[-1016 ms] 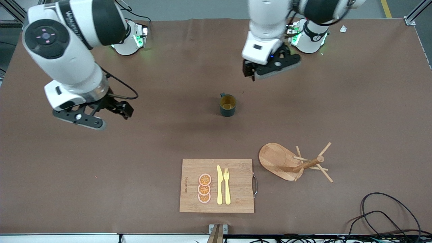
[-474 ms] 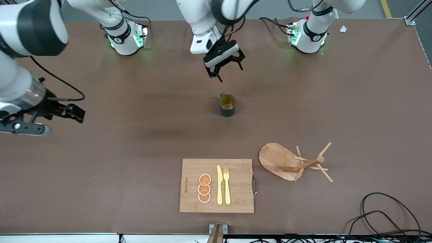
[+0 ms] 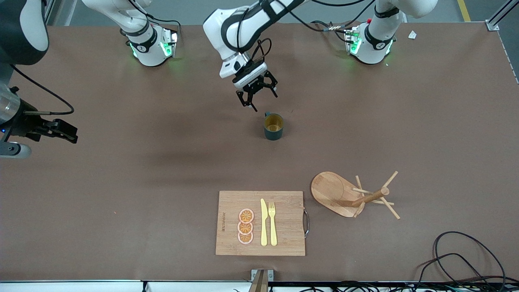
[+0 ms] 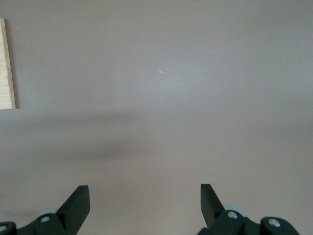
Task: Pass cup and hang on rack
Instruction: 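Lower the left gripper to the teal mug's handle, then close the left gripper on the mug handle and lift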
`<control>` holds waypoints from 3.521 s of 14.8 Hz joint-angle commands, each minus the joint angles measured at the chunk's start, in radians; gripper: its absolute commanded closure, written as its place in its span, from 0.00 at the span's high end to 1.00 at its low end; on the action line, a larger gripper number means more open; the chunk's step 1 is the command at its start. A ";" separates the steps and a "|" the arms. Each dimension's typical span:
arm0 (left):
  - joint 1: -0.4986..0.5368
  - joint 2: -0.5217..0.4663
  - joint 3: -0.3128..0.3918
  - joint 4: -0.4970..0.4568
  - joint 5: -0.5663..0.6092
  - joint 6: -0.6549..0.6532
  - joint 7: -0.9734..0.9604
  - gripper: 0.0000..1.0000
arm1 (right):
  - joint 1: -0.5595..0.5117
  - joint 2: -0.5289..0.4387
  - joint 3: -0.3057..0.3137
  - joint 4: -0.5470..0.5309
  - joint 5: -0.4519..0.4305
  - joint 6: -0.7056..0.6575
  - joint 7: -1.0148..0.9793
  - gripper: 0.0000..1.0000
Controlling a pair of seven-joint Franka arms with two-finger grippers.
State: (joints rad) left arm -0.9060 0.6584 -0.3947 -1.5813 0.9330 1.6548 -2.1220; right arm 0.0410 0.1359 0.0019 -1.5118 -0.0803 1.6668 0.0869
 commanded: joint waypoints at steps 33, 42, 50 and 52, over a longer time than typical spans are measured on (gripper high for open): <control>-0.047 0.253 0.010 0.021 0.239 0.036 -0.220 0.56 | -0.121 -0.125 0.024 -0.136 0.099 0.082 -0.098 1.00; -0.048 0.254 0.010 0.020 0.248 0.034 -0.187 0.28 | -0.121 -0.125 0.023 -0.134 0.099 0.082 -0.102 1.00; -0.030 0.227 0.008 0.039 0.230 0.034 -0.113 0.10 | -0.121 -0.125 0.024 -0.134 0.099 0.082 -0.105 1.00; -0.005 0.222 0.004 0.078 0.181 0.034 -0.081 0.08 | -0.121 -0.125 0.024 -0.134 0.099 0.082 -0.105 1.00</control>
State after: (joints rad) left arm -0.9321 0.9023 -0.3897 -1.5369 1.1531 1.6922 -2.2549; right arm -0.0794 0.0294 0.0265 -1.6391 0.0073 1.7559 -0.0216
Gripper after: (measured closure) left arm 0.789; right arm 0.000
